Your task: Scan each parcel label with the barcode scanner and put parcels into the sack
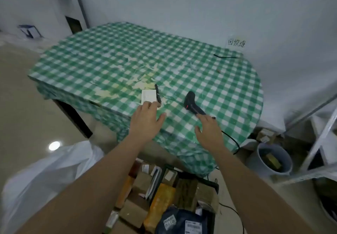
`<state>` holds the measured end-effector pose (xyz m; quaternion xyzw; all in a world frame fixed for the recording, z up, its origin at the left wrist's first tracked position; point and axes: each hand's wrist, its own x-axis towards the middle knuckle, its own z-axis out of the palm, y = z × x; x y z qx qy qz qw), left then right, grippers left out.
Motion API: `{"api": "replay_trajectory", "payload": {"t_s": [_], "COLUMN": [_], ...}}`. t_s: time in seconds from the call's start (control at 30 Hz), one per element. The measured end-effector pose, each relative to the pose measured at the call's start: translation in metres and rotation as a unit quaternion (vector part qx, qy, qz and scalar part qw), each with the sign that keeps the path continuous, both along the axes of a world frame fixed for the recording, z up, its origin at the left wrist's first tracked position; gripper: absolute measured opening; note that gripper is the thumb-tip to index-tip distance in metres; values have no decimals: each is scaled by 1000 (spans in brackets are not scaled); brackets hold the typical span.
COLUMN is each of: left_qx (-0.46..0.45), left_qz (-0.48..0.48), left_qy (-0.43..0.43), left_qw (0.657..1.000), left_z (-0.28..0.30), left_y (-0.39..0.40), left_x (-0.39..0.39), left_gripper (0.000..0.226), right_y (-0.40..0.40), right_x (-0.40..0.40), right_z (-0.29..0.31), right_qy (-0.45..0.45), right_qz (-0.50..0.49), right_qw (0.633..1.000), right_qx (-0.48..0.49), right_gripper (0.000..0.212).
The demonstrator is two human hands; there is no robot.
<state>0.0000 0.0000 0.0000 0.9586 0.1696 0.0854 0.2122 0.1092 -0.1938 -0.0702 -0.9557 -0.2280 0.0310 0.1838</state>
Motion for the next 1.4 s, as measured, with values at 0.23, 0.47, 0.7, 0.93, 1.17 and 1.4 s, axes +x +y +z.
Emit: {"api": "replay_trajectory", "payload": {"t_s": [0.23,0.47,0.7,0.93,1.17,1.4], "left_qx": [-4,7,5,-36,-89,-91], "left_qz": [19,19,5,-13,-46,-71], "left_qy": [33,18,15,5,-6,36], "left_qw": [999,1000,1000,999,995,993], "left_z": [-64,-91,-81,-43,-21,-38], "left_y": [-6,-13,-19,-45,-82,-93], "left_x": [23,29,22,6,-45,-104], "left_gripper": [41,34,32,33,32,30], "right_y": [30,35,25,-12,-87,-121], "right_x": [58,88,82,31,-34,-109], "right_z": [-40,-58,-37,7,35,25], "right_qy": [-7,30,-24,-79,-81,25], "right_qz": [-31,-57,-24,43,57,48], "right_qw": [999,995,989,987,969,968], "right_qx": [-12,-75,-144,-136,-226,-245], "right_gripper": [66,64,70,74,76,72]}}
